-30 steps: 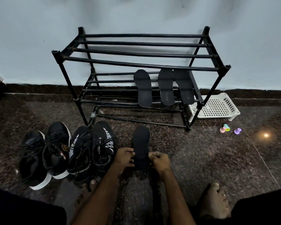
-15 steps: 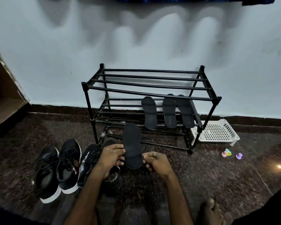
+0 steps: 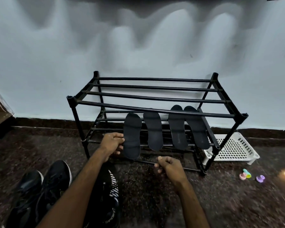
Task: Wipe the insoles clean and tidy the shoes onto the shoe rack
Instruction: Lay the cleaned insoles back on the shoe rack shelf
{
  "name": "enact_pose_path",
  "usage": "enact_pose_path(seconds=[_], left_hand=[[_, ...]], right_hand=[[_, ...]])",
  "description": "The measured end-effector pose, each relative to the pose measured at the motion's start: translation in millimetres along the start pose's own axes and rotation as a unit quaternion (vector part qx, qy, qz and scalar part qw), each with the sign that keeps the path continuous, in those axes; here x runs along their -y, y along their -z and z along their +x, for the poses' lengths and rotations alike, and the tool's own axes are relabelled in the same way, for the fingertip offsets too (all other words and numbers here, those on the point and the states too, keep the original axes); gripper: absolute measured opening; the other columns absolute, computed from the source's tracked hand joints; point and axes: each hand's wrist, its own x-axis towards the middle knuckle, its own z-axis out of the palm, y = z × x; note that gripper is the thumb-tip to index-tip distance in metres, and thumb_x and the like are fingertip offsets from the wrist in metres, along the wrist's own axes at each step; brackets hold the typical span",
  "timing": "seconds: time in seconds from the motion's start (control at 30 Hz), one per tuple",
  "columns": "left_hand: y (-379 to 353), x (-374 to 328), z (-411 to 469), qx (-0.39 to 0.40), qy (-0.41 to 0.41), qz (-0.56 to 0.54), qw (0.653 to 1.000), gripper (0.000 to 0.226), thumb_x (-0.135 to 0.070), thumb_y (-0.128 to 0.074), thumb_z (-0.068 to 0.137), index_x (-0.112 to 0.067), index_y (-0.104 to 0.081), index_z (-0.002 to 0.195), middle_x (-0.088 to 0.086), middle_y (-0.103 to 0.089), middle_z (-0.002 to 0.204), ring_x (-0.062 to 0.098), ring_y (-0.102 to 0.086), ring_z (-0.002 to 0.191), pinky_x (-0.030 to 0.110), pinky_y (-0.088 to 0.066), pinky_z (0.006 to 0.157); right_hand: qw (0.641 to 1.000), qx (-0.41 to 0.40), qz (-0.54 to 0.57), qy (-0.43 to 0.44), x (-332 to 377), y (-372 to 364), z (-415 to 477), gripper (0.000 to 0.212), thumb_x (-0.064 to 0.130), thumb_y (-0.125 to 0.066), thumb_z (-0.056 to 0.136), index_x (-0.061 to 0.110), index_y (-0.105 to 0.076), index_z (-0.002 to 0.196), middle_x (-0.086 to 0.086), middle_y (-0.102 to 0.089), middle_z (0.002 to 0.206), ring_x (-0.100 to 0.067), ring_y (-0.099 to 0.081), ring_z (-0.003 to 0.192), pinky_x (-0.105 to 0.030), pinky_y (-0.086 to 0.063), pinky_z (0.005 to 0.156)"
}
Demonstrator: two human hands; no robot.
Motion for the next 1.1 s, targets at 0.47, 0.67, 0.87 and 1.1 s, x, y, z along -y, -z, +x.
enact_pose_path(seconds=[0.47, 0.67, 0.87, 1.1], left_hand=[[-6.8, 4.4, 66.1, -0.001, -0.005, 0.078, 0.997, 0.011, -0.015, -0.055, 0.099, -0.009, -0.064, 0.101, 0.007, -0.066, 0.087, 0.011, -0.056, 0.049, 0.019, -0.034, 0.033], [-8.8, 8.3, 66.2, -0.016, -0.001, 0.051, 0.999, 0.013, -0.013, -0.056, 0.099, -0.011, -0.063, 0.088, 0.003, -0.063, 0.077, 0.012, -0.054, 0.052, 0.016, -0.034, 0.033], [-10.2, 6.7, 62.9, -0.023, -0.002, 0.039, 0.999, 0.011, -0.011, -0.056, 0.098, -0.013, -0.064, 0.091, 0.003, -0.064, 0.077, 0.008, -0.054, 0.046, 0.015, -0.033, 0.033], [-8.2, 8.8, 66.2, -0.032, 0.003, 0.016, 0.999, 0.01, -0.012, -0.056, 0.098, -0.01, -0.066, 0.096, 0.005, -0.065, 0.077, 0.005, -0.057, 0.04, 0.014, -0.032, 0.033]], right_hand=[[0.998, -0.02, 0.042, -0.033, 0.5, -2.1, 57.0, 0.03, 0.029, -0.055, 0.1, 0.003, -0.066, 0.091, -0.007, -0.069, 0.076, -0.011, -0.052, 0.051, -0.02, -0.04, 0.044], [0.998, -0.025, 0.051, -0.024, -0.8, -1.8, 61.3, 0.026, 0.026, -0.056, 0.1, 0.005, -0.067, 0.089, -0.007, -0.071, 0.077, -0.011, -0.054, 0.053, -0.022, -0.041, 0.047], [0.999, -0.024, 0.045, -0.018, 1.1, -1.4, 62.4, 0.024, 0.024, -0.056, 0.099, 0.005, -0.066, 0.087, -0.007, -0.072, 0.078, -0.012, -0.054, 0.056, -0.021, -0.04, 0.047], [0.997, -0.033, 0.064, 0.006, 3.1, -2.1, 62.2, 0.023, 0.019, -0.056, 0.099, 0.003, -0.067, 0.087, -0.004, -0.071, 0.074, -0.01, -0.053, 0.053, -0.02, -0.04, 0.046]])
